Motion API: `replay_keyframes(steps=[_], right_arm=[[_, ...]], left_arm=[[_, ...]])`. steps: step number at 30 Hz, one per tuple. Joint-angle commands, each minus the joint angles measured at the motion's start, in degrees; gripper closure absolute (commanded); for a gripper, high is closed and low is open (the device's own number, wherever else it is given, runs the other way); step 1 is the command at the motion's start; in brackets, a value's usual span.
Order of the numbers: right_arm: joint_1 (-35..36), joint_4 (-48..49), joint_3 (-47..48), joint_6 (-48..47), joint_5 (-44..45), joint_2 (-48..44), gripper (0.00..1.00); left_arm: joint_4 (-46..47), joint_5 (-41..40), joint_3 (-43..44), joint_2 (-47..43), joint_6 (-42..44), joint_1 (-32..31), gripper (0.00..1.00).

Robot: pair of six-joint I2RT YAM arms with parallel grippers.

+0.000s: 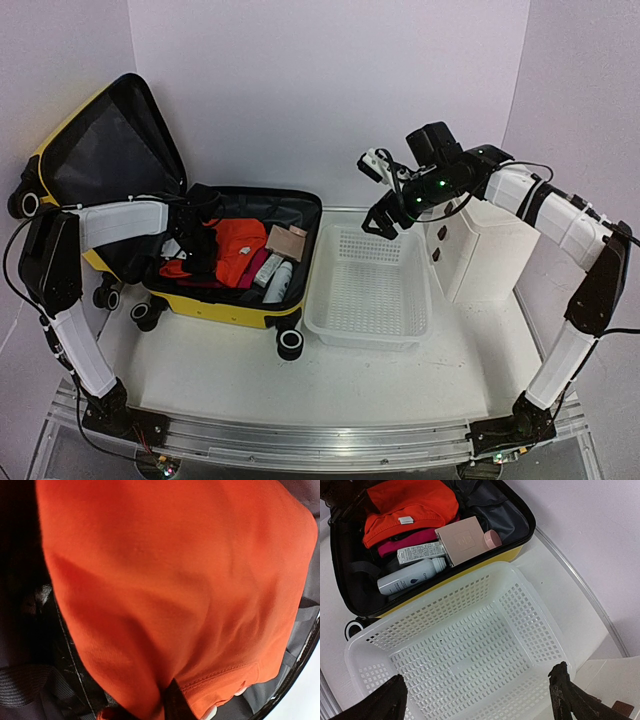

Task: Open, take out, and arrange the luggage

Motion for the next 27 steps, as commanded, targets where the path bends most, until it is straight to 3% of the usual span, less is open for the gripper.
replay_keyframes(steps=[1, 6, 27], right_arm=[[0.05, 1.44, 1.21, -0.22, 0.23, -0.97, 0.02], [0.05, 1.53, 0.74, -0.17, 0.3, -1.29, 0.02], [0.05, 2.14, 0.22, -0.22, 0.74, -1.93, 0.02]], left_arm=[[-0.08, -2.17, 0.79, -2.35, -0.26, 0.03, 0.9], [0.25, -2.2, 0.03, -2.95, -0.81, -0.07, 1.0], [-5.13, -2.83, 3.68, -6.49, -4.35, -1.22, 1.0]])
